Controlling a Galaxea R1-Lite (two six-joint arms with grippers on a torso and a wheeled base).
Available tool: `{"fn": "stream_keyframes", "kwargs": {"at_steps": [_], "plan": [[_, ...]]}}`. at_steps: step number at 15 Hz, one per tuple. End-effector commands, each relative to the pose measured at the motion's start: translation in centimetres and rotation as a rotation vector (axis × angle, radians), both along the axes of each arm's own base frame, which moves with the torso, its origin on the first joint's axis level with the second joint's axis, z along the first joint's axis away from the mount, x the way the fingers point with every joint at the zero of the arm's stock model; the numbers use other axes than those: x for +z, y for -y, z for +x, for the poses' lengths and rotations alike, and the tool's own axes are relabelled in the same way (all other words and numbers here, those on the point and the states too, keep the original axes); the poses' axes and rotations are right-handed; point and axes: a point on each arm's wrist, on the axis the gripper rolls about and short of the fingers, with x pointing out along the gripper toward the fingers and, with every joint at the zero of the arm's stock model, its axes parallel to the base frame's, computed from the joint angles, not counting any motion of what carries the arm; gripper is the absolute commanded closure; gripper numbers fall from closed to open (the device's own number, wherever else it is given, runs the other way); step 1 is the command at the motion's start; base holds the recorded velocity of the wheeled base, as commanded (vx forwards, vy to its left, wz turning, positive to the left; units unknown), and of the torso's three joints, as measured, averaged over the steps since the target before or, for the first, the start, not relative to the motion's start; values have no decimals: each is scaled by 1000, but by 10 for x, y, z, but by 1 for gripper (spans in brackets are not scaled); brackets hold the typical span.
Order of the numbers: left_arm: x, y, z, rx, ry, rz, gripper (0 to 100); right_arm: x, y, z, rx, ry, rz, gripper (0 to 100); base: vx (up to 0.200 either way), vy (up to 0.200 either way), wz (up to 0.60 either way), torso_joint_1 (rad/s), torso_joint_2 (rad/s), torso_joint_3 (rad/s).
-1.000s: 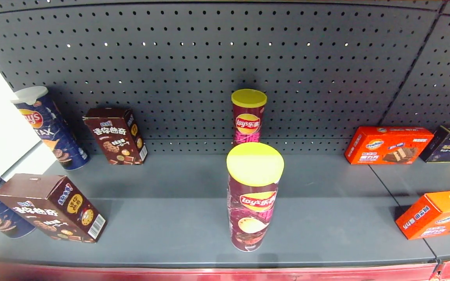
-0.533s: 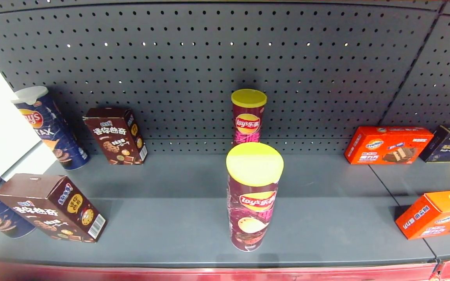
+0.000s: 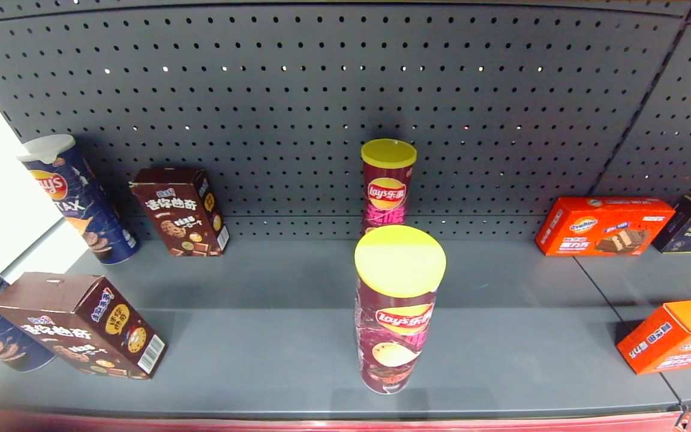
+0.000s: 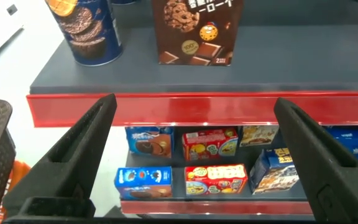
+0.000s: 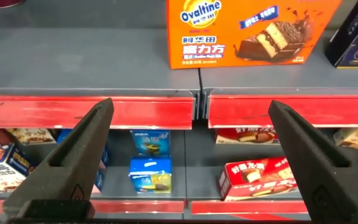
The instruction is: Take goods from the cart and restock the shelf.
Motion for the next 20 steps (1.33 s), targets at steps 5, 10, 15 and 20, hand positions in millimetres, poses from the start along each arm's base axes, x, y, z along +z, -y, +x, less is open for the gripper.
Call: {"fn": "stream_keyframes", "kwargs": {"at_steps": [5, 10, 15, 20], "plan": [[0, 0, 0, 2, 1, -2, 0, 0, 0, 0, 0, -2, 0, 0, -40, 0, 0, 0, 1, 0], [0, 0, 0, 2, 1, -2, 0, 0, 0, 0, 0, -2, 0, 0, 0, 0, 0, 0, 0, 0], [0, 0, 0, 4, 1, -2, 0, 0, 0, 0, 0, -2, 0, 0, 0, 0, 0, 0, 0, 0], [0, 0, 0, 2, 1, -2, 0, 0, 0, 0, 0, -2, -3, 0, 0, 0, 0, 0, 0, 0]]}}
